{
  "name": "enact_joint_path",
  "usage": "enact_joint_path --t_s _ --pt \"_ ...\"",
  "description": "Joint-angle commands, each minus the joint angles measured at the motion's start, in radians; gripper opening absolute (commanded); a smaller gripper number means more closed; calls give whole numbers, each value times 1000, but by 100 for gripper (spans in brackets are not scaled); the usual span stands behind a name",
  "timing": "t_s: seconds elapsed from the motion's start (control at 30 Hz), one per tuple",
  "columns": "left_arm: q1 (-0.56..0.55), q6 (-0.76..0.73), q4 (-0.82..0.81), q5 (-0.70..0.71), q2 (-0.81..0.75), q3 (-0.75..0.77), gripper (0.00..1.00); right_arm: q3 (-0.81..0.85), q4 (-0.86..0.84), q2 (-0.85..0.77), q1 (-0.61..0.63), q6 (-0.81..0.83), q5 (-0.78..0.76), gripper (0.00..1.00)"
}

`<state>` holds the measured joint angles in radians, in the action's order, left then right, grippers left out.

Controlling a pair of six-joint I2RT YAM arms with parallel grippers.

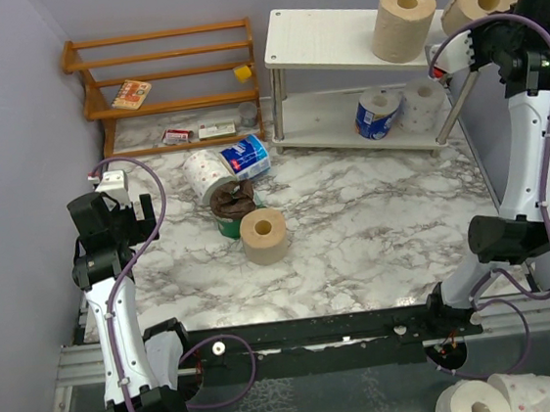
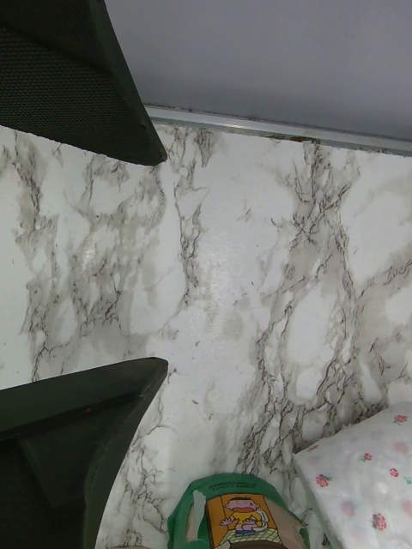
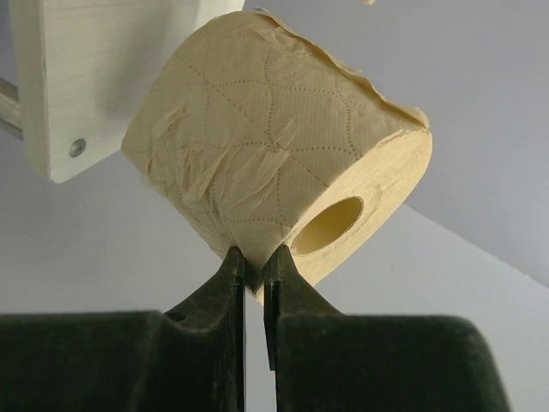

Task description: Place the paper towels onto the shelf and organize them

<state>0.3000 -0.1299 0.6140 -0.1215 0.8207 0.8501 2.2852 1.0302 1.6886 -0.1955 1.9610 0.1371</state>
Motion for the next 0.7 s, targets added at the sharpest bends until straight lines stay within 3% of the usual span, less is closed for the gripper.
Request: enact_joint_path --t_s 0.0,0.37,0.47,0.6,0.67 --pt "7 -9 -7 -13 -9 -3 97 -13 -158 2 -1 -18 33 1" --pt "7 -9 -8 -13 -12 -3 97 -94 -194 -20 -1 -48 67 2" --pt "7 -9 -7 -12 -16 -3 97 -118 -244 -21 -1 -80 61 15" --pt "7 -7 -8 -7 -16 -3 98 -170 -346 -41 -1 -101 70 40" --pt "7 -7 -8 -7 -15 -3 98 -201 -384 -57 -1 -106 78 62"
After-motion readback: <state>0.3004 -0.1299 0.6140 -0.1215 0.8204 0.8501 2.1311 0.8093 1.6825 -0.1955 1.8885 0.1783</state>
